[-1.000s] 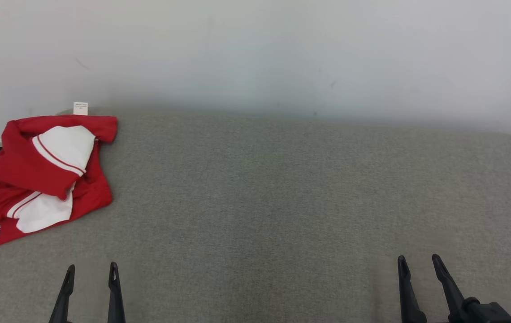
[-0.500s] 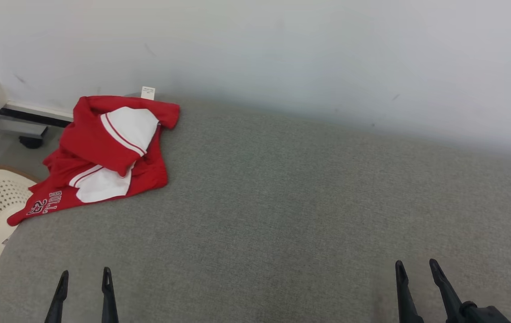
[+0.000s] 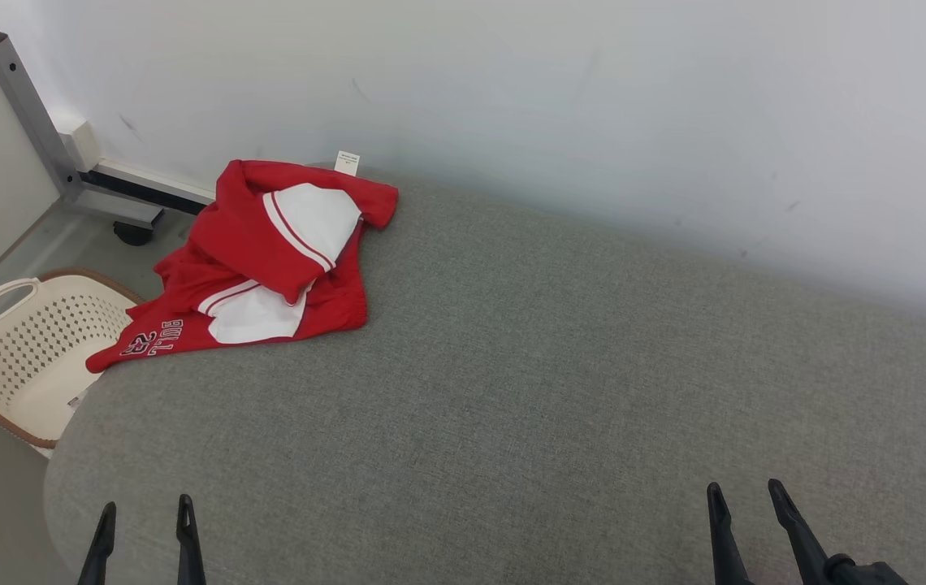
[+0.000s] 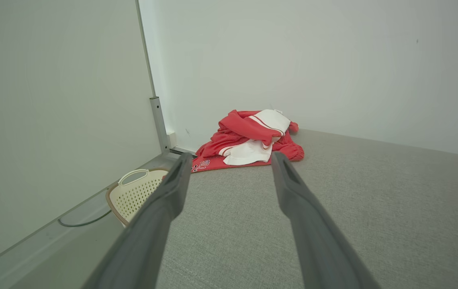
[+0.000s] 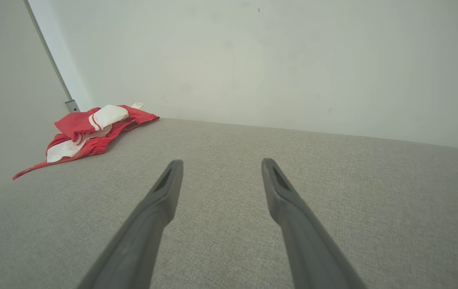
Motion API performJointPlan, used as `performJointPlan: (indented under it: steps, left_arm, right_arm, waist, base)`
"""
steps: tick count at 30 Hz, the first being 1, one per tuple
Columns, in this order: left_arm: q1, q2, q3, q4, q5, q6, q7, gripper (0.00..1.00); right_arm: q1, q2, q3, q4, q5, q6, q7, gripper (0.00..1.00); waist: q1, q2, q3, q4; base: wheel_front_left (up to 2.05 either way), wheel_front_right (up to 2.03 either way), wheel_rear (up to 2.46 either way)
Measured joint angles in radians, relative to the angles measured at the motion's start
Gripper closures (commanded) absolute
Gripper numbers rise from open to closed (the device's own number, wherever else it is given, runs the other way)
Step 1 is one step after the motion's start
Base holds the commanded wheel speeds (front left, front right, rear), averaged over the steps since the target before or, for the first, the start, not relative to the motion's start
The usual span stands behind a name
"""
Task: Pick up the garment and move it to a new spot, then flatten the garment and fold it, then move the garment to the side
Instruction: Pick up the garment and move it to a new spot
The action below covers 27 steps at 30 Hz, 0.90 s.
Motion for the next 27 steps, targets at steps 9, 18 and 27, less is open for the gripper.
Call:
performJointPlan:
  steps: [9, 18, 27]
  left_arm:
    - [0.002, 0.000, 0.010, -0.001, -0.007, 0.007, 0.000, 0.00]
    - [-0.037, 0.000, 0.026, -0.001, -0.054, -0.010, 0.000, 0.00]
    - [-0.184, 0.008, 0.086, 0.036, -0.045, -0.047, 0.000, 0.00]
  right_arm:
    - [0.000, 0.000, 0.007, 0.002, 0.000, 0.000, 0.000, 0.00]
    - [-0.021, 0.000, 0.013, 0.002, -0.012, 0.000, 0.000, 0.00]
    - [-0.063, 0.000, 0.009, -0.004, -0.030, 0.000, 0.000, 0.00]
  waist:
    - [0.0000, 0.0000, -0.001, -0.003]
    - [0.0000, 0.0000, 0.017, -0.041]
    - [0.0000, 0.0001, 0.057, -0.121]
  base:
    - [0.00, 0.00, 0.00]
    - [0.00, 0.00, 0.00]
    - [0.00, 0.00, 0.00]
